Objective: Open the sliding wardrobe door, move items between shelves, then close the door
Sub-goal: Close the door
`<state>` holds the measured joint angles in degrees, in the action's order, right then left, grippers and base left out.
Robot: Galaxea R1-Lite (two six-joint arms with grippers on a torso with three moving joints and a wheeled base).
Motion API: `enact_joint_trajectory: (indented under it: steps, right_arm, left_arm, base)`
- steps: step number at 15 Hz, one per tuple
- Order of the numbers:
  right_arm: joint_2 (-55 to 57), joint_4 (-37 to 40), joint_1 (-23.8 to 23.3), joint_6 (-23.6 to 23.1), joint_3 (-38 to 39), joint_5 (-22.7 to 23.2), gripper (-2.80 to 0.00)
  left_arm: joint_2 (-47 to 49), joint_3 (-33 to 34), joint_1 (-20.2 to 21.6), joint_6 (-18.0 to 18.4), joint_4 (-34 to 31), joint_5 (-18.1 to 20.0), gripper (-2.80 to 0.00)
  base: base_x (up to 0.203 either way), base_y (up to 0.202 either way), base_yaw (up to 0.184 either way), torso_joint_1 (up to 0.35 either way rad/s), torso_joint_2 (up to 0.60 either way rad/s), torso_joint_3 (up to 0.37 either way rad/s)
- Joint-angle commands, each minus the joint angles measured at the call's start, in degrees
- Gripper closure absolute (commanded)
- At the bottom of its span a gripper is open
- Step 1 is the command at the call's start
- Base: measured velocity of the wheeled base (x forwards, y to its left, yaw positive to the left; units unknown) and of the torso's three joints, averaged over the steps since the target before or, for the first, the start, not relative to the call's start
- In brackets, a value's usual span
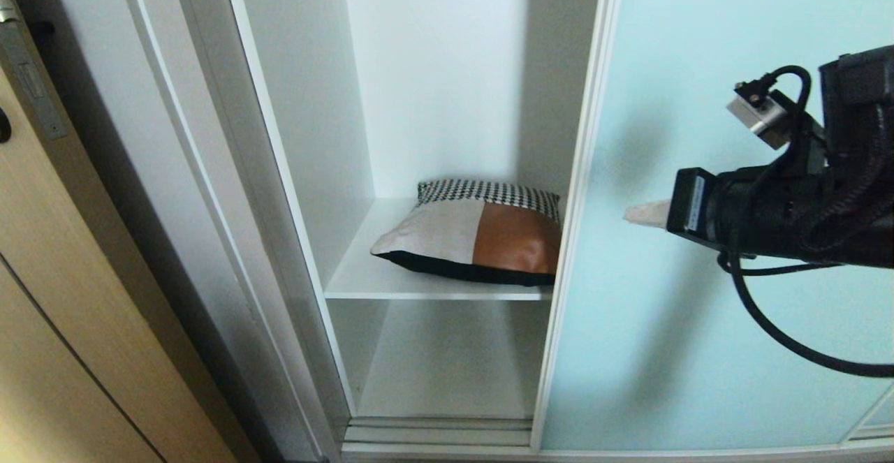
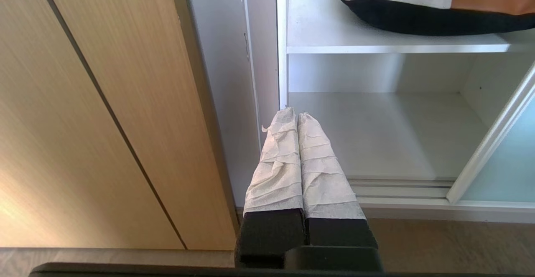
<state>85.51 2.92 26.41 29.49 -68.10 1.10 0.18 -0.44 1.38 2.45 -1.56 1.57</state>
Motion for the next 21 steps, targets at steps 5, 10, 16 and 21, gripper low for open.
enact_joint_trajectory:
  steps: [5,10,16,21]
  right_arm:
    - [9.00,-0.36,-0.65,0.39,-6.60,-0.04,0.00]
    - [11.51,-0.46,-4.91,0.83,-8.27,0.04,0.00]
    - [14.28,-0.63,-6.61,1.56,-11.37,-0.66,0.00]
    - [15.92,-0.63,-6.46,2.33,-13.64,-0.92,0.00]
  left_arm:
    - [0.08,0.00,0.03,0.01,-0.02,0.01,0.00]
    - [0.08,0.00,0.03,0.01,-0.02,0.01,0.00]
    - [0.08,0.00,0.03,0.01,-0.02,0.01,0.00]
    - [0.08,0.00,0.03,0.01,-0.02,0.01,0.00]
  base:
    - [0.000,0.000,0.000,0.000,0.00,0.000]
    - [0.000,0.000,0.000,0.000,0.00,0.000]
    - [0.000,0.000,0.000,0.000,0.00,0.000]
    - [0.000,0.000,0.000,0.000,0.00,0.000]
